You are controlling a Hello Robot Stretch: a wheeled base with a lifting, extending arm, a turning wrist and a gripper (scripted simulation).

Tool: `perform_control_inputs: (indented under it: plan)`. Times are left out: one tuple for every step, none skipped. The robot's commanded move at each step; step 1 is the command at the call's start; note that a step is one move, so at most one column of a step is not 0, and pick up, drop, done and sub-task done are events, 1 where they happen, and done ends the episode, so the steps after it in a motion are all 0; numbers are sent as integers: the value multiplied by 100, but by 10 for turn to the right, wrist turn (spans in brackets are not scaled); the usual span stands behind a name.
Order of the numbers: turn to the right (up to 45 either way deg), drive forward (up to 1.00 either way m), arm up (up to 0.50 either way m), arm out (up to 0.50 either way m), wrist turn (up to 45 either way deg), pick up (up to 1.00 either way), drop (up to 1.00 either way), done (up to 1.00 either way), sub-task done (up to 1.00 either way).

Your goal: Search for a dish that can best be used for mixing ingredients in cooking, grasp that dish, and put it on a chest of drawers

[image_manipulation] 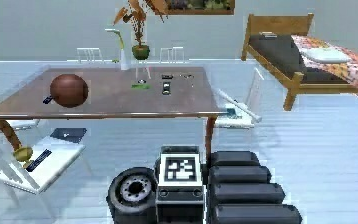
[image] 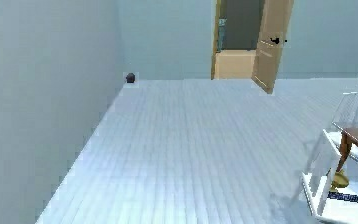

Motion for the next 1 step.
perform_control_inputs:
  plan:
    - [450,0,0,0,0,0,0,0,0]
